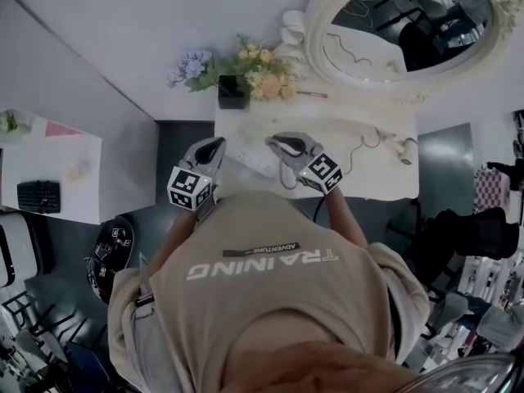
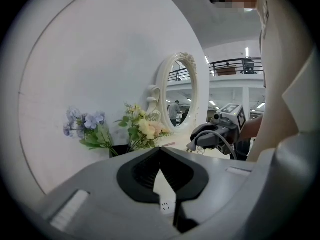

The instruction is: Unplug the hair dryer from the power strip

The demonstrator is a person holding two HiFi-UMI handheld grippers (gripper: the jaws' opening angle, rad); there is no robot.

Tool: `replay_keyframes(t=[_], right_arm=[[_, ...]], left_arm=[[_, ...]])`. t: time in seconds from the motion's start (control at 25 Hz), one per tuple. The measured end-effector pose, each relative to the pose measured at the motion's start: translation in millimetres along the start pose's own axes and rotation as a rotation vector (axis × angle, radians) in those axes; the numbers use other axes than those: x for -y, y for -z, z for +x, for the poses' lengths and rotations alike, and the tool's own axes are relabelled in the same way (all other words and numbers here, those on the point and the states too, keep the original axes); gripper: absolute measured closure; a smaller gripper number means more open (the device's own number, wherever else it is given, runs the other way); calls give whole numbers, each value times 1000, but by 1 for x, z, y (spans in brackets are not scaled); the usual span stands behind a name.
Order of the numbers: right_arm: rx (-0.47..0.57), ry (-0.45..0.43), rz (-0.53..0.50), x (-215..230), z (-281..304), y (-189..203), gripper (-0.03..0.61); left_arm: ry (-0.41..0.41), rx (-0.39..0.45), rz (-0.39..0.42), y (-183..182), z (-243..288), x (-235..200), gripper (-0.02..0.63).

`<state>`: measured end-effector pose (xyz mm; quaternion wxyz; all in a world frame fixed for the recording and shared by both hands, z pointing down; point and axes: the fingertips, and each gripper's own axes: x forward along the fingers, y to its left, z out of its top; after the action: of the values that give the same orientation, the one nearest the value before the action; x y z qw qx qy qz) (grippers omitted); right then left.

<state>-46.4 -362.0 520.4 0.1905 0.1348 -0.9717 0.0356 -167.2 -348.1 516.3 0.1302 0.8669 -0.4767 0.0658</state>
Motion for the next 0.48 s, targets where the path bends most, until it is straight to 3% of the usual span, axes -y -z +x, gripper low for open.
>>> replay_keyframes(t=[0.48], right_arm=[[-25, -25, -59, -9, 0, -9, 511]], left_arm=[[-13, 13, 66, -7, -16, 2, 607]])
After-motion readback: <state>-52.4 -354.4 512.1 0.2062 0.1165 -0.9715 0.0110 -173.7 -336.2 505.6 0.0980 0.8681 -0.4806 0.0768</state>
